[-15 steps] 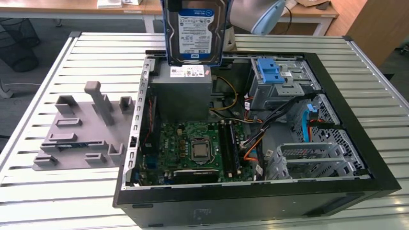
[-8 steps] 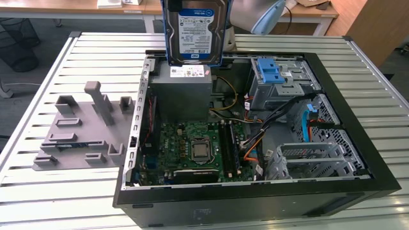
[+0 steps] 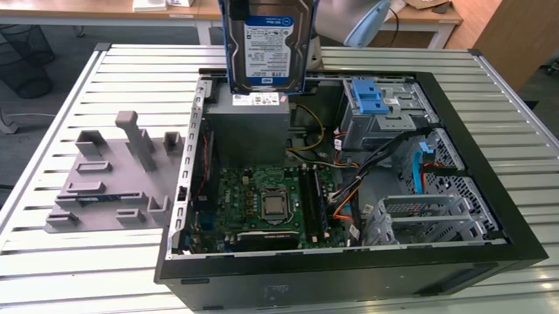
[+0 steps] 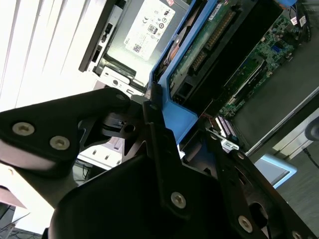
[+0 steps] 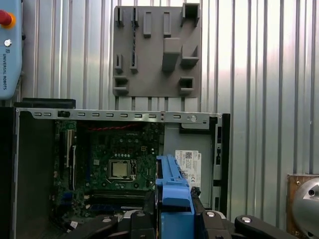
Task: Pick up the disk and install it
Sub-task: 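Pick up the disk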
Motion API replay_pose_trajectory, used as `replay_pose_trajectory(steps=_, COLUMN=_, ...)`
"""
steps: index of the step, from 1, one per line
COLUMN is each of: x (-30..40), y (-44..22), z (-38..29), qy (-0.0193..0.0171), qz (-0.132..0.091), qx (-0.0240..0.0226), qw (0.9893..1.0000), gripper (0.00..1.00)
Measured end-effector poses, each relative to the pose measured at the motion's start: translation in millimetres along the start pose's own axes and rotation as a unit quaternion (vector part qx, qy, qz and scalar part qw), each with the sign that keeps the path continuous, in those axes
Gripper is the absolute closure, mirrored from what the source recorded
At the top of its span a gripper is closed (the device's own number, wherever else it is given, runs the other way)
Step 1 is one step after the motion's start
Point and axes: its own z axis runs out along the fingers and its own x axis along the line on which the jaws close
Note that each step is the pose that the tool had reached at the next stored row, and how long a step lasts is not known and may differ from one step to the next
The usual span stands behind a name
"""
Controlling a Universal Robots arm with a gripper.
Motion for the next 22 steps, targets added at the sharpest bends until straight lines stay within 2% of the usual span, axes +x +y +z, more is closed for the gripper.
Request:
replay_pose_trajectory(steps=3, x=6.9, y=-3.6, z=0.8, qy=-0.0002, qz=0.000, qx=0.0005, qw=1.0000, gripper=0.64)
replay_pose_trajectory(steps=7, x=9.0, y=-18.0, z=1.8, qy=-0.0001, qz=0.000, qx=0.0004, qw=1.0000, gripper=0.64)
replay_pose_trajectory(steps=9, x=9.6, y=-23.0, z=2.5, qy=-0.0001, qz=0.000, qx=0.0004, qw=1.0000, gripper=0.64)
replay_pose_trajectory(steps=13, x=12.4, y=-24.3, z=4.3, qy=0.0000, qz=0.000, qx=0.0016, qw=1.0000, gripper=0.64)
replay_pose_trajectory(steps=19, x=23.6, y=-24.4, z=7.2, qy=-0.0001, qz=0.000, qx=0.0027, qw=1.0000, gripper=0.64)
replay_pose_trajectory(steps=22, x=25.4, y=-25.9, z=8.2, qy=-0.0001, qz=0.000, qx=0.0027, qw=1.0000, gripper=0.64)
